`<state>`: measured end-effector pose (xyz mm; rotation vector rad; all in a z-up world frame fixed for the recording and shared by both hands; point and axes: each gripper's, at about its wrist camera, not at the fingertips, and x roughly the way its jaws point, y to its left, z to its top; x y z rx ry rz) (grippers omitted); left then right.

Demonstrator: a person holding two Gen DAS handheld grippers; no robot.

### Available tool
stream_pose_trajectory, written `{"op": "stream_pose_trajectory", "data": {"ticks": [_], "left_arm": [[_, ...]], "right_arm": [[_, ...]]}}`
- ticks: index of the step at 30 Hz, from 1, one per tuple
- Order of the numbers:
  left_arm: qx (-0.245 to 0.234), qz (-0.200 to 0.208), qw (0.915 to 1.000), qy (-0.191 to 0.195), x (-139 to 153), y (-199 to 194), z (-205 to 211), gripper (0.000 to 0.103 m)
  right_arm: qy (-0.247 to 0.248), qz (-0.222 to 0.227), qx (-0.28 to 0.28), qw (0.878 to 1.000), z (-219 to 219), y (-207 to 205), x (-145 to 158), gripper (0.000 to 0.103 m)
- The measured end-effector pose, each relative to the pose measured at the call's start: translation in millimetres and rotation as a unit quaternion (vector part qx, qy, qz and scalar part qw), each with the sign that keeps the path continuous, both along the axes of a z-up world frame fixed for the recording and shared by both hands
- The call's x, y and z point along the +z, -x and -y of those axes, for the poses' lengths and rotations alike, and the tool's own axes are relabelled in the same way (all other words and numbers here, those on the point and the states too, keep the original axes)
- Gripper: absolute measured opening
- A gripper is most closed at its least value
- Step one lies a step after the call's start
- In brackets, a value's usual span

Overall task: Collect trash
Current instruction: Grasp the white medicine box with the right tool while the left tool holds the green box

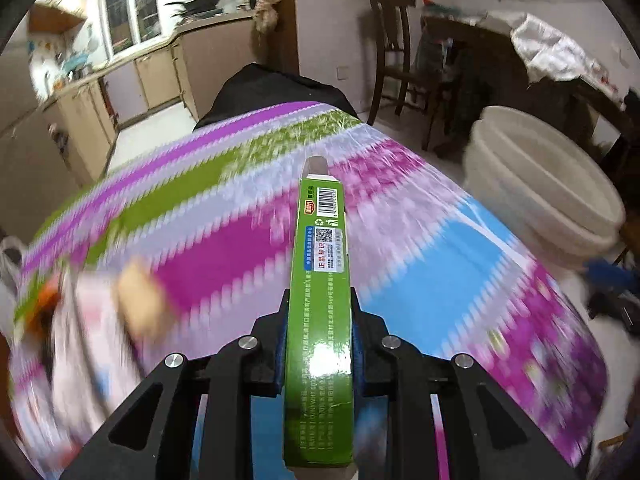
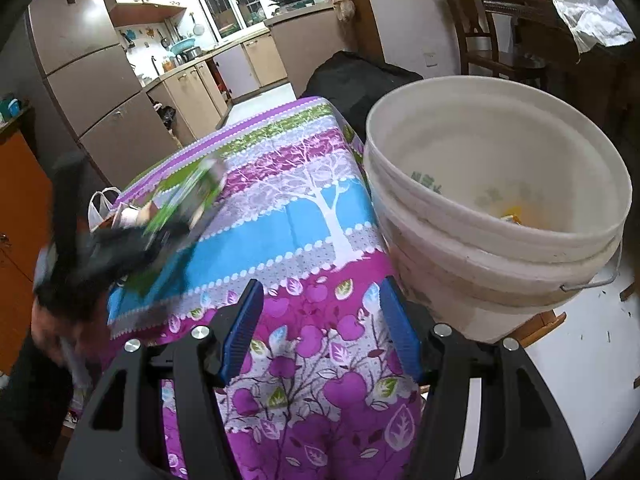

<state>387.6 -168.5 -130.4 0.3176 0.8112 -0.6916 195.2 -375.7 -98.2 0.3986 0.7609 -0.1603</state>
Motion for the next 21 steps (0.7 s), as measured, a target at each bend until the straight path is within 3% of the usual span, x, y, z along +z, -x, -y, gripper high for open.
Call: {"op": "stream_pose_trajectory", "data": {"ticks": [5,9,12,16,17,18,21], "left_arm": [[0.043,-0.026,0.9983,0.03,-6.9,56.5,-91.3,0.025],[0.135,-0.031,0.9903,0.012,-16.9,82.4,-173.0,0.025],[0.183,-0.018,0.9828,0.022,-6.3,91.0,-206.5,0.025],[0.199,0.002,0.9791,0.041,9.2,92.8,-224.3,0.025],[0.203,0.002,0.9783,0.041,9.6,91.3,-227.1,0.025],[0.209,-0.001,0.977,0.046,10.1,92.1,-236.7,0.025],[0.218,-0.005,0.9745,0.054,8.5,90.5,-250.4,0.025]], "right_arm": [[0.027,0.008,0.054,0.998,-24.7,-31.0,11.4,0.044],[0.036,0.014,0.148,0.988,-78.6,-91.8,20.7,0.042],[0.008,0.022,0.222,0.975,-138.6,-146.1,29.3,0.042],[0.006,0.01,0.265,0.964,-198.6,-185.5,29.1,0.043],[0.009,0.007,0.268,0.963,-209.5,-191.6,28.5,0.049],[0.021,0.002,0.268,0.963,-220.6,-196.8,27.2,0.063],[0.038,-0.012,0.267,0.963,-242.5,-210.5,20.8,0.07]]}}
